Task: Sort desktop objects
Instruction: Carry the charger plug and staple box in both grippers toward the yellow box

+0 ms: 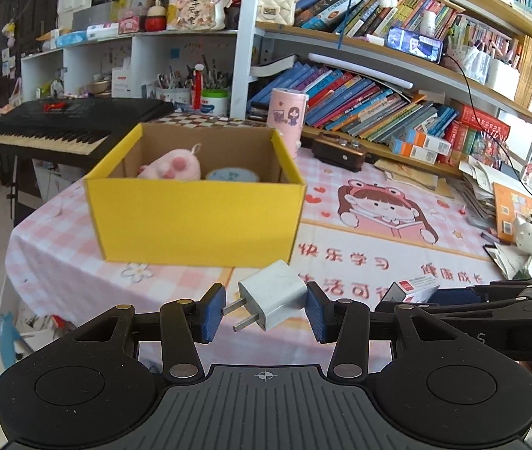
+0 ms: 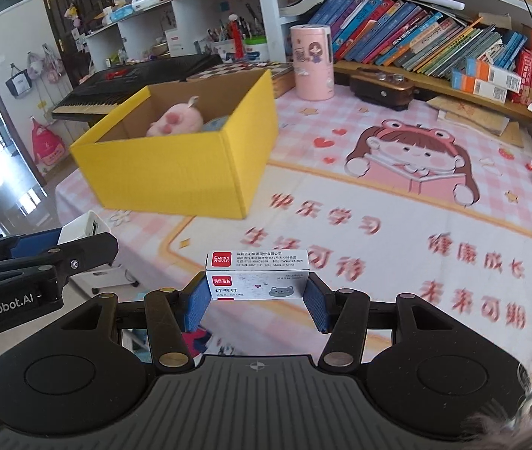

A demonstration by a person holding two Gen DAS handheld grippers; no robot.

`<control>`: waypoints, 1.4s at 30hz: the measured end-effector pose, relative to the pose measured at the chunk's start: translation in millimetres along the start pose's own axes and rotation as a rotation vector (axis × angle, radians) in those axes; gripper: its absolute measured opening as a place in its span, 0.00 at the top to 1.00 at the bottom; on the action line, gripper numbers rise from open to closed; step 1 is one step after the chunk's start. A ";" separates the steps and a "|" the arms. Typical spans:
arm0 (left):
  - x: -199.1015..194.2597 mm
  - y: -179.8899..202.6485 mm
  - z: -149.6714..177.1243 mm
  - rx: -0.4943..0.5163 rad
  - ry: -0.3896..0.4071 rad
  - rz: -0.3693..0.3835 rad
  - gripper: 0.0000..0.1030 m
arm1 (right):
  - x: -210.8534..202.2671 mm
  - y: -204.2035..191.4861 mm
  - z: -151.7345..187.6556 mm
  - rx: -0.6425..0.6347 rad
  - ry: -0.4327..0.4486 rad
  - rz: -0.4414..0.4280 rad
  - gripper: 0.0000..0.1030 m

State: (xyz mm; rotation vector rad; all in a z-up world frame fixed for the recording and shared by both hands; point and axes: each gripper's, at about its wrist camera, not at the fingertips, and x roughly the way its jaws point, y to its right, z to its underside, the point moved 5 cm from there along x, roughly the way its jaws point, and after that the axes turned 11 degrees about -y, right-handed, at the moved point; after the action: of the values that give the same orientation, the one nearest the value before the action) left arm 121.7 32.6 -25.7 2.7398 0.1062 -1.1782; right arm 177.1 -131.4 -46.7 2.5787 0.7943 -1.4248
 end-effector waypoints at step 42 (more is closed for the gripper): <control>-39.4 -89.9 27.8 -0.056 0.024 0.024 0.57 | 10.7 -116.3 10.1 -0.088 -0.018 -0.004 0.50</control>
State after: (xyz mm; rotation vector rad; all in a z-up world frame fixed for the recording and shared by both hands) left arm 63.3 116.3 -26.3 2.6988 0.1070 -1.1194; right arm 118.0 -30.2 -41.7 2.4972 0.8408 -1.3805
